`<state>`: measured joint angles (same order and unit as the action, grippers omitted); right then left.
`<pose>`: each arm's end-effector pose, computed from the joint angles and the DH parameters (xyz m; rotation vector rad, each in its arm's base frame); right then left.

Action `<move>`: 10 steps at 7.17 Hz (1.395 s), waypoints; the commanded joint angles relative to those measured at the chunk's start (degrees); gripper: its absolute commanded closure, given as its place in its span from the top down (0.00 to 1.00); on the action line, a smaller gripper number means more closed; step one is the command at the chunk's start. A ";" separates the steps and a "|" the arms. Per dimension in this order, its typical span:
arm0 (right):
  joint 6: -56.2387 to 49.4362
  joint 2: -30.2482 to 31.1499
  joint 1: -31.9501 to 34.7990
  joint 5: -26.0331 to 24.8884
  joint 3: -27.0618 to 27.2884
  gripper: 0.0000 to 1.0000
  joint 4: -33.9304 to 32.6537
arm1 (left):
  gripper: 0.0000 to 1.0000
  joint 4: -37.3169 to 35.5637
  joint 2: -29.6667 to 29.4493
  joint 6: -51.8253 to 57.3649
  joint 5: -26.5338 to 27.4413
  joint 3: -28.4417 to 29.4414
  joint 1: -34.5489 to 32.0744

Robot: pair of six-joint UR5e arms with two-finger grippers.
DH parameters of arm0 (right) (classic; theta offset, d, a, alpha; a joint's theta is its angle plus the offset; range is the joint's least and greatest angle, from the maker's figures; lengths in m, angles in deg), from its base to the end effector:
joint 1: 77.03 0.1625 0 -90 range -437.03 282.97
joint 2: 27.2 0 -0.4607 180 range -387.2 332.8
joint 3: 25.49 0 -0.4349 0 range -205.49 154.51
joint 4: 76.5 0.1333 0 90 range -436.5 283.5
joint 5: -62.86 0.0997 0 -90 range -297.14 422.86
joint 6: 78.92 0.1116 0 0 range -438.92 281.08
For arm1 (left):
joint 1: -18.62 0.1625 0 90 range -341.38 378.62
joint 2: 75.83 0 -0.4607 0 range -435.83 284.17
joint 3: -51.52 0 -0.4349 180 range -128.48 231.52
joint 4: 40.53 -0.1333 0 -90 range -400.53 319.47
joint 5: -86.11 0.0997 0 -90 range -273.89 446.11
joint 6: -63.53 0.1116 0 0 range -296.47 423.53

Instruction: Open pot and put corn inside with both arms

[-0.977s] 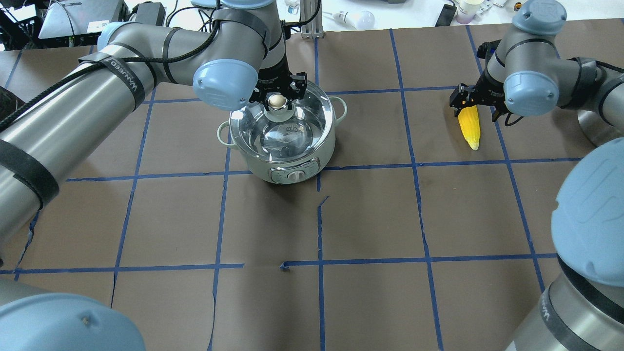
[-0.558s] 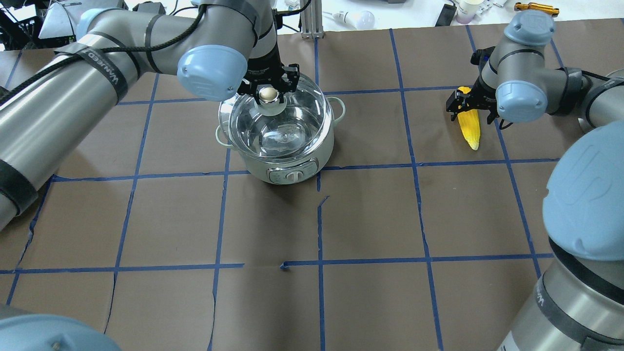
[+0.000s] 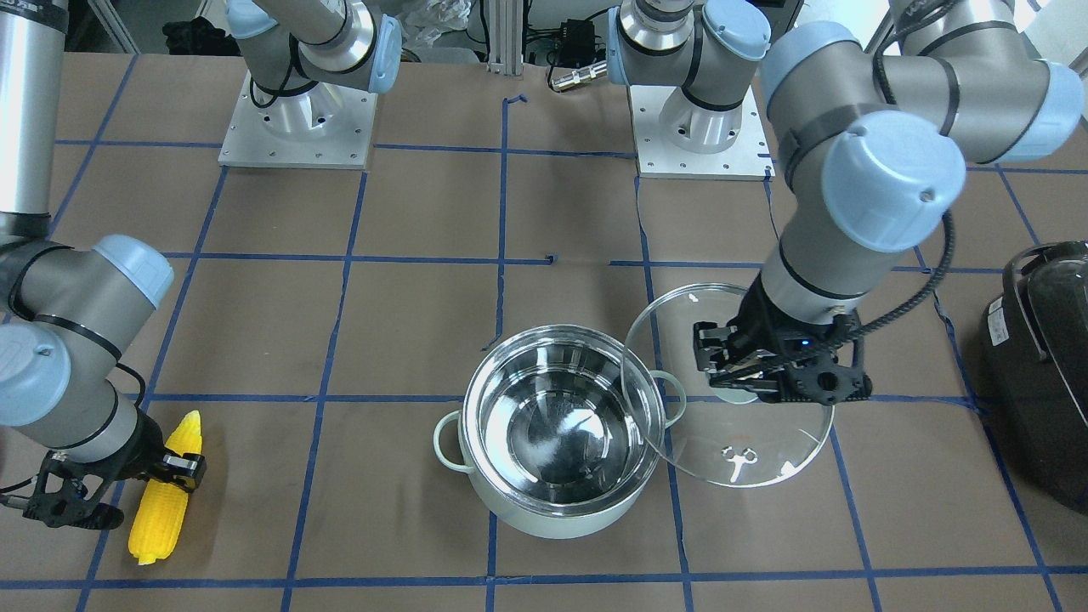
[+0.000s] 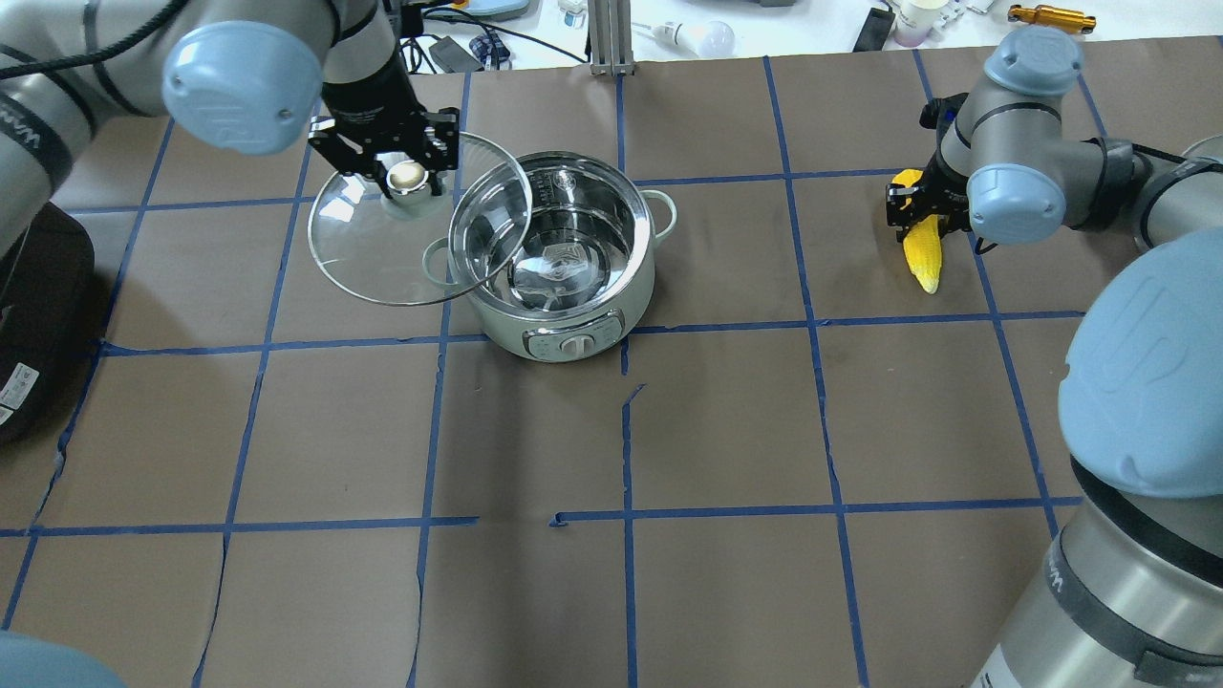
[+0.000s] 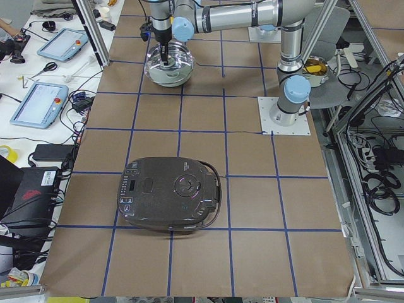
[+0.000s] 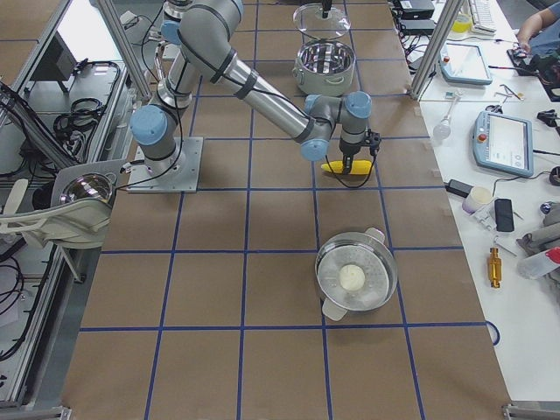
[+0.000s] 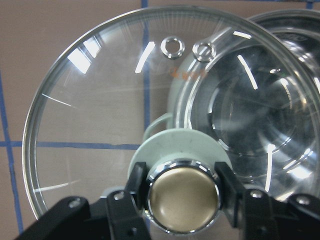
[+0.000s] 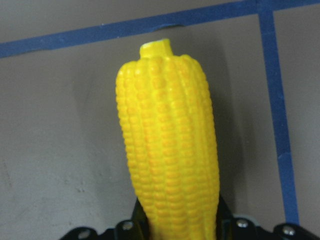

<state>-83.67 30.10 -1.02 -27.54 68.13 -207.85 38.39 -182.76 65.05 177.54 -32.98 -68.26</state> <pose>-0.0427 -0.7194 0.1902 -0.2516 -3.1074 0.1333 -0.0944 -0.6656 0.4049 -0.0434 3.1166 0.0111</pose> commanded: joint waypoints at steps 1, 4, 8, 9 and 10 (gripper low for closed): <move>1.14 3.75 3.24 0.13 -1.59 0.00 1.70 | 0.12 -3.04 0.14 8.91 -0.11 -3.37 7.94; 16.58 7.38 21.84 -0.92 -13.84 0.00 16.24 | 0.11 -13.51 -2.67 16.75 -0.20 -9.60 13.99; 34.77 2.13 37.87 -1.10 -22.61 0.00 21.68 | 0.10 -23.81 -5.03 20.45 -0.29 -16.65 19.01; 35.07 0.46 38.94 -1.10 -22.70 0.00 20.36 | 0.08 -23.64 -5.39 20.45 -0.20 -16.92 20.08; 34.90 -0.26 39.48 -0.84 -22.52 0.00 20.35 | 0.08 -23.64 -5.57 20.28 -0.20 -17.27 20.09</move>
<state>-49.56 31.37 37.03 -28.57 45.60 -186.91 14.91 -187.95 85.39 177.31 -49.67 -48.85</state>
